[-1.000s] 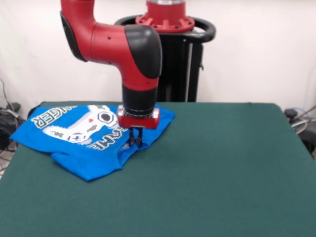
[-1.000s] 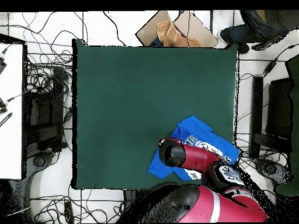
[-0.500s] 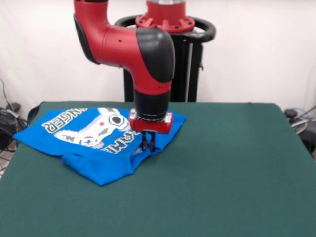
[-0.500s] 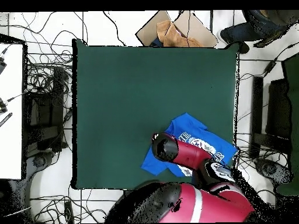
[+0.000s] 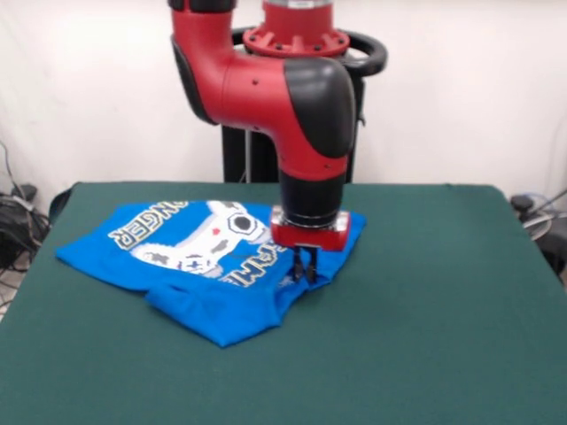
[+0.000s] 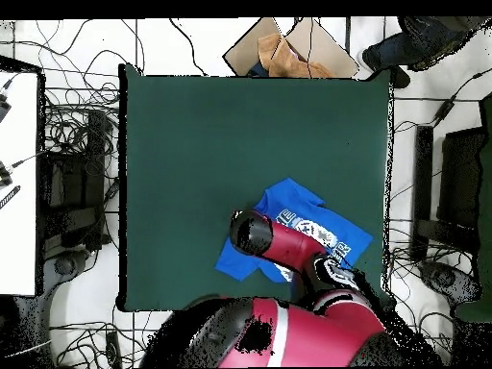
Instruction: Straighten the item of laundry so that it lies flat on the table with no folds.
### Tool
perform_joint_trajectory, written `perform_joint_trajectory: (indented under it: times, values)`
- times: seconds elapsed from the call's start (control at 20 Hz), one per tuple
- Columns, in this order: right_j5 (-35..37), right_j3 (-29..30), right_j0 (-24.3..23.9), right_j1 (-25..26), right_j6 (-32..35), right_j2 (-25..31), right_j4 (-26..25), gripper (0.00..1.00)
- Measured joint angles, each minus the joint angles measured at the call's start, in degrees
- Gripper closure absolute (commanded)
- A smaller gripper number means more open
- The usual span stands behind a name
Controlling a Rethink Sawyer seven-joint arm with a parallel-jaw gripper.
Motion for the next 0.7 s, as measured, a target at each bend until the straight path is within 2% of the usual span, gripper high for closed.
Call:
perform_joint_trajectory:
  times: [0.35,0.7]
  values:
    - [-0.02,0.12,3.37,0.13,0.02,1.07,5.77,1.00]
    - [-0.98,0.60,9.56,0.29,2.92,1.06,12.79,1.00]
